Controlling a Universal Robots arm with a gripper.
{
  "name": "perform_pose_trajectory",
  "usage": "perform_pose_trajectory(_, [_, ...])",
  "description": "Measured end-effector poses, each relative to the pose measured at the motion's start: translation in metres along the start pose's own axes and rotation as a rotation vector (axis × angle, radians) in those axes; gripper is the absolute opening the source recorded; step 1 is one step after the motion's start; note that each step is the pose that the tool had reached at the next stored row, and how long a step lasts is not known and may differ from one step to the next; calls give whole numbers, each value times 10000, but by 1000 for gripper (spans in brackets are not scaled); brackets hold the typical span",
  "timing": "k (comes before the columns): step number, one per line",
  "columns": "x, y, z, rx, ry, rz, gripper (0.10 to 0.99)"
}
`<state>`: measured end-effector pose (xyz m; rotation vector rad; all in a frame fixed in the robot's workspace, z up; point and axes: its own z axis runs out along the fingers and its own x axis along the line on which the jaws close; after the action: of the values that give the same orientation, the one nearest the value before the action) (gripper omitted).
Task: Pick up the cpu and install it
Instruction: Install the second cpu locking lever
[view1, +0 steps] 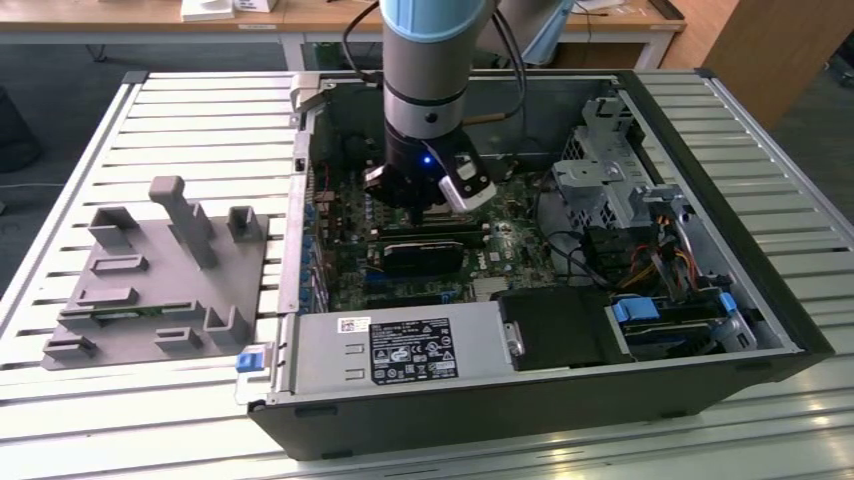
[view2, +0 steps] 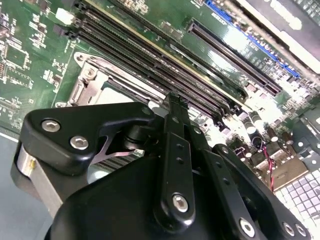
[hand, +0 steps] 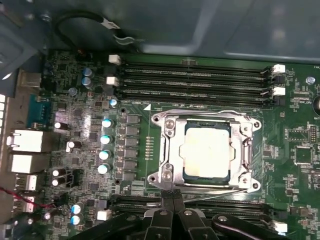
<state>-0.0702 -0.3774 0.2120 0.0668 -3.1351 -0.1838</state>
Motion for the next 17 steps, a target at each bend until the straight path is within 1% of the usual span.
perform_pose_trajectory(2, [10,-9,-1,-119,-5,-3,106])
perform_pose_trajectory(4, [15,-14,1,-299,-13,-2,106])
perform_pose_trajectory(6, [17,-17,12,-411,-18,-1,106])
perform_pose_trajectory(7, [20,-23,18,-441,-19,-1,106])
perform_pose_trajectory(9, [26,-43,26,-468,-21,-3,106])
perform_pose_trajectory(14, [43,-97,20,-515,-22,-1,106])
perform_pose_trajectory(17, [53,-121,17,-571,-24,-3,106])
